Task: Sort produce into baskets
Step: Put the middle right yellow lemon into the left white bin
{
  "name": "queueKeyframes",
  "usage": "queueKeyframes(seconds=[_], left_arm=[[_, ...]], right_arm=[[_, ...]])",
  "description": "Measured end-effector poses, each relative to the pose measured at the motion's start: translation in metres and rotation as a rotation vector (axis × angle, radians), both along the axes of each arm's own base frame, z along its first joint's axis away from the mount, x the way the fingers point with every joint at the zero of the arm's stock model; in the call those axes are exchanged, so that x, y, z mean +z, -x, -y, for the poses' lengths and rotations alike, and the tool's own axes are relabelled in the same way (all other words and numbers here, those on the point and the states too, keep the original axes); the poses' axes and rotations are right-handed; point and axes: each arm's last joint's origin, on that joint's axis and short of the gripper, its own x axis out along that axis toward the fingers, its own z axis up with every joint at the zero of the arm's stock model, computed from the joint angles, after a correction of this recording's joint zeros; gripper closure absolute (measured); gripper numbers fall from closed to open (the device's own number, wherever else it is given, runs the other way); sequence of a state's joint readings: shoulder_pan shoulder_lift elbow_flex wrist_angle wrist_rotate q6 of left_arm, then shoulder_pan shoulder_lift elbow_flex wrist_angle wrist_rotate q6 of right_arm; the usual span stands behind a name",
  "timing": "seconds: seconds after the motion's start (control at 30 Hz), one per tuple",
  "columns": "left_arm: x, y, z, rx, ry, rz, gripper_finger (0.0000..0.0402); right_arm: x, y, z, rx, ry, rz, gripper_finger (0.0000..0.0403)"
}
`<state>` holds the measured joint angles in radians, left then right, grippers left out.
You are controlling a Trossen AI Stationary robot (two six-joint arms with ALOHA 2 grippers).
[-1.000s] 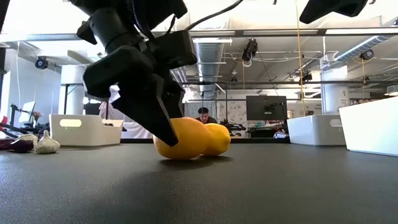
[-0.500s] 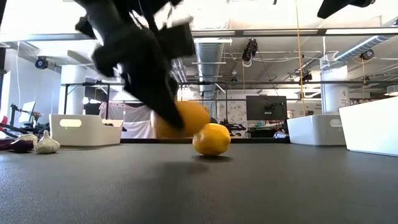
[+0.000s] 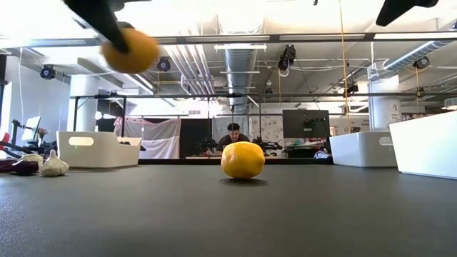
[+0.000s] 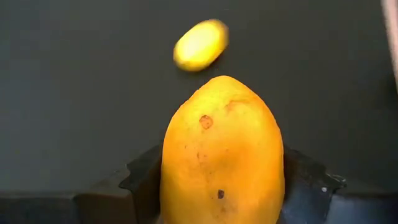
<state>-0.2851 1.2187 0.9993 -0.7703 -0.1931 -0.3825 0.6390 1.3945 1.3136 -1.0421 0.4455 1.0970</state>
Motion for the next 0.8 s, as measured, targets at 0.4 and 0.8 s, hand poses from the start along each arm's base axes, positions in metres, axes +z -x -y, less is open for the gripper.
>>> queueKeyframes(seconds=[0.4,0.8], left_arm=[[0.011,0.067,-0.075,0.607,-0.117,-0.256,0.0176],[-0.013,0.071,-0.184,0.972,-0.164,-0.457,0.0177]], right_arm=[[0.005,-0.017,0.015,-0.066,-0.019,0.019,0.0188],[0.022,-0.020,0.016,-0.034,-0.022,0.055,0.0188]])
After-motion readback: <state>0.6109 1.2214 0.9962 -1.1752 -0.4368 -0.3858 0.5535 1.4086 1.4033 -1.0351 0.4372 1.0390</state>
